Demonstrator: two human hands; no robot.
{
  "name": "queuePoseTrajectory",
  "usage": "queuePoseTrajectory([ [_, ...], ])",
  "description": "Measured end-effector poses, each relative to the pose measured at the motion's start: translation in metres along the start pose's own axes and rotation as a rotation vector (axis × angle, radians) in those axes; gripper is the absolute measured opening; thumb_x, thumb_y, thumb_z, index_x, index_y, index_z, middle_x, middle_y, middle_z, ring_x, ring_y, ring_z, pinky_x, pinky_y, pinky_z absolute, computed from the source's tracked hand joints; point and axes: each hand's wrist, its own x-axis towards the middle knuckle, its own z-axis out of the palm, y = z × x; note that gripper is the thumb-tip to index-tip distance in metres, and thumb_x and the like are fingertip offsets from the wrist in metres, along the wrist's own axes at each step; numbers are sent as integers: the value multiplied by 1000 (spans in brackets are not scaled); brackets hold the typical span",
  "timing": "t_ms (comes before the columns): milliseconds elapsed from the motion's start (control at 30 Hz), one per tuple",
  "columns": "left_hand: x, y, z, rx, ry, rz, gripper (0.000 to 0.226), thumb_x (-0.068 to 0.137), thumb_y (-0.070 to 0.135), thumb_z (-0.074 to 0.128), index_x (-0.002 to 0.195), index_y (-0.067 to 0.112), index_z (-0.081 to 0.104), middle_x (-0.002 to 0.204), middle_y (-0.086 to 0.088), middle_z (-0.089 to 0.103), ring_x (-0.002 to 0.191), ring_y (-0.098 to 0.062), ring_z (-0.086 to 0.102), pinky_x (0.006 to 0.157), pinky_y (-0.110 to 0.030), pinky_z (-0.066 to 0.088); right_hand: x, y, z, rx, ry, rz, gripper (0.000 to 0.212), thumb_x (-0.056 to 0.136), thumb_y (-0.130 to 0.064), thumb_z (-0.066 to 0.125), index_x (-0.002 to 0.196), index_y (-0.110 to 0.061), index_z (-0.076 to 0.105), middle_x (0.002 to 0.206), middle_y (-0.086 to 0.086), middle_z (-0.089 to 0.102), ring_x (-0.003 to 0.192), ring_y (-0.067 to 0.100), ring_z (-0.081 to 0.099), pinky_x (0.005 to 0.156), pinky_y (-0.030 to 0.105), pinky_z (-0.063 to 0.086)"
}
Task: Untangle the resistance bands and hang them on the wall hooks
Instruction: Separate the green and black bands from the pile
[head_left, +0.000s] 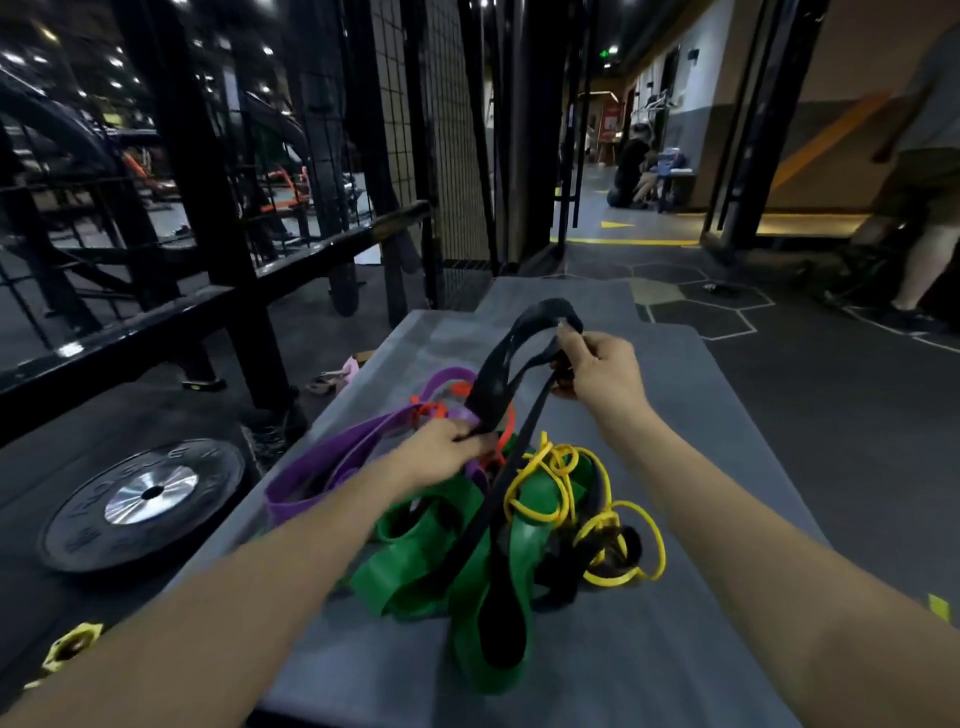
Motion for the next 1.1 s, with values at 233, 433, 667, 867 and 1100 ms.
queuePoseTrajectory([
  [233,-16,8,-22,-111,-69,75,26,80,23,71,89,1,61,72,16,56,73,-2,53,70,-17,42,20,2,62,-60,-13,43,48,87,-39,56,65,4,60,71,27,66,68,40,66,70,56,55],
  [433,-28,-20,-45,-685,433,-161,28,97,1,38,80,13,57,75,-3,66,66,-14,63,65,-26,48,0,-5,95,-24,-367,56,20,87,-15,63,73,-1,59,65,9,54,51,11,54,59,31,47],
  [667,-52,-39,-87,-1395,466,-374,41,100,35,34,99,1,57,92,-12,60,77,-22,61,65,-36,55,-27,8,125,-312,-590,-27,31,86,-17,65,93,13,62,74,20,58,69,18,52,66,33,46],
  [867,-77,-59,-119,-1451,441,-359,42,101,32,34,95,-3,55,90,-14,59,81,-20,58,61,-27,57,-44,21,153,-675,-775,-192,35,76,-14,75,109,-2,66,108,13,69,90,14,58,77,21,43],
  [1100,-106,-97,-115,-1428,467,-381,22,98,3,39,84,1,56,89,-11,58,83,-17,58,67,-25,58,-61,50,163,-953,-1043,-222,79,72,-22,79,139,-7,40,141,7,46,130,23,43,102,19,29],
])
